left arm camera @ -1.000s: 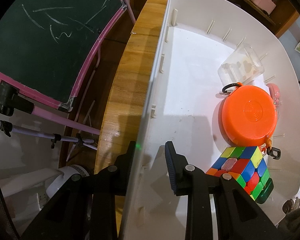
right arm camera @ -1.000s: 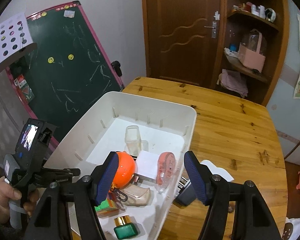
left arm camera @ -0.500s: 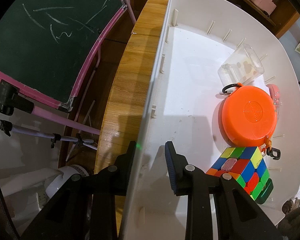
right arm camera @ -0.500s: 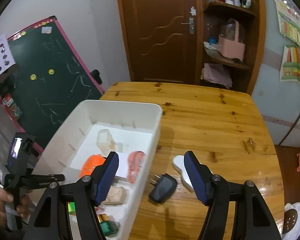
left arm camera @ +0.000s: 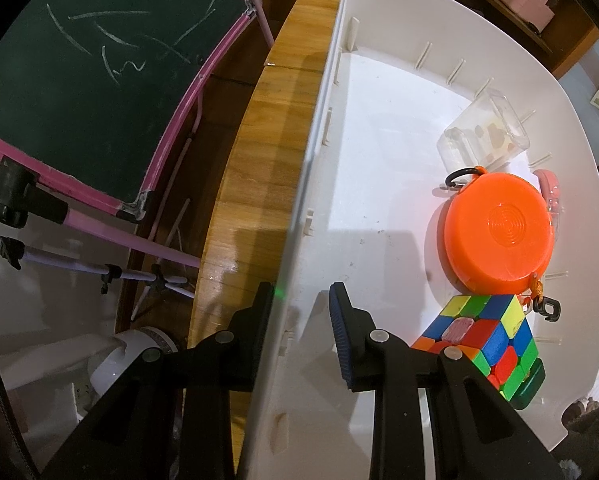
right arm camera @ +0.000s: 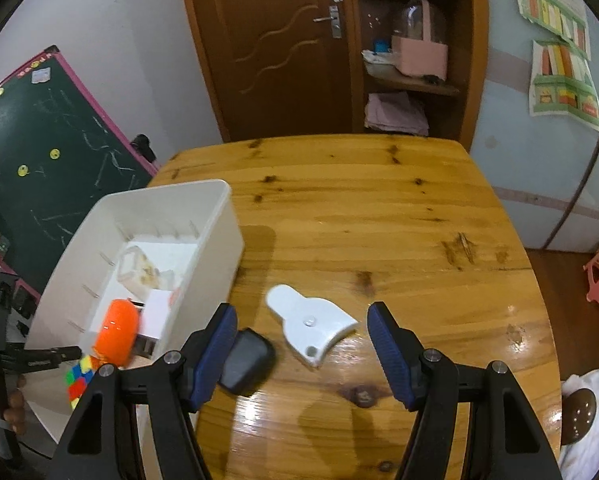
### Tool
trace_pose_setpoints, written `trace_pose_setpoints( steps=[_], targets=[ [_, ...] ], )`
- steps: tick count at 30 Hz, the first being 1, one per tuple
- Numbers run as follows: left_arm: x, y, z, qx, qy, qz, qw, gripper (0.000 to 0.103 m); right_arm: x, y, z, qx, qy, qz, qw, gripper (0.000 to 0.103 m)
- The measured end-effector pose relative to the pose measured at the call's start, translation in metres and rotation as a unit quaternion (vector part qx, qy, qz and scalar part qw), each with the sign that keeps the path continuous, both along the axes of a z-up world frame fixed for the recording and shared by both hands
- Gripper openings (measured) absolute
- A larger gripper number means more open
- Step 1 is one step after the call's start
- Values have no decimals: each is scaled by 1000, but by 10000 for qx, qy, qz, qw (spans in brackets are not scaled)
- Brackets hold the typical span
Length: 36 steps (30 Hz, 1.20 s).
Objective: Organize rigid objects
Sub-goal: 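Move the right gripper back toward the white clip, then grasp the white clip with the right gripper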
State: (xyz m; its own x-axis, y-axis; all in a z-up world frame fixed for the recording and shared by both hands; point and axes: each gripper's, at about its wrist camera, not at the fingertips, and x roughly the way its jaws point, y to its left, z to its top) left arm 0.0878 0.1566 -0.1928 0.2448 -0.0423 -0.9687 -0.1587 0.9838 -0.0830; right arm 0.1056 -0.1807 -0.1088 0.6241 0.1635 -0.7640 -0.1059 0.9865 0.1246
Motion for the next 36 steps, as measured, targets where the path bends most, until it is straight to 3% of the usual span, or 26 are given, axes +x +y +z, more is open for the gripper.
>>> trace_pose_setpoints(
  steps=[15, 26, 36],
  targets=[
    [-1, 2, -2, 5, 43, 31, 10000, 31, 19, -2, -50, -330, 424, 422, 9977, 68],
    [0, -1, -4, 99, 107, 76, 9999, 31, 40, -1, -83, -540, 737, 1051, 9903, 68],
    [2, 2, -8, 195, 180, 137, 9996, 31, 49, 8, -92, -775, 508, 1606, 9827, 71]
  ],
)
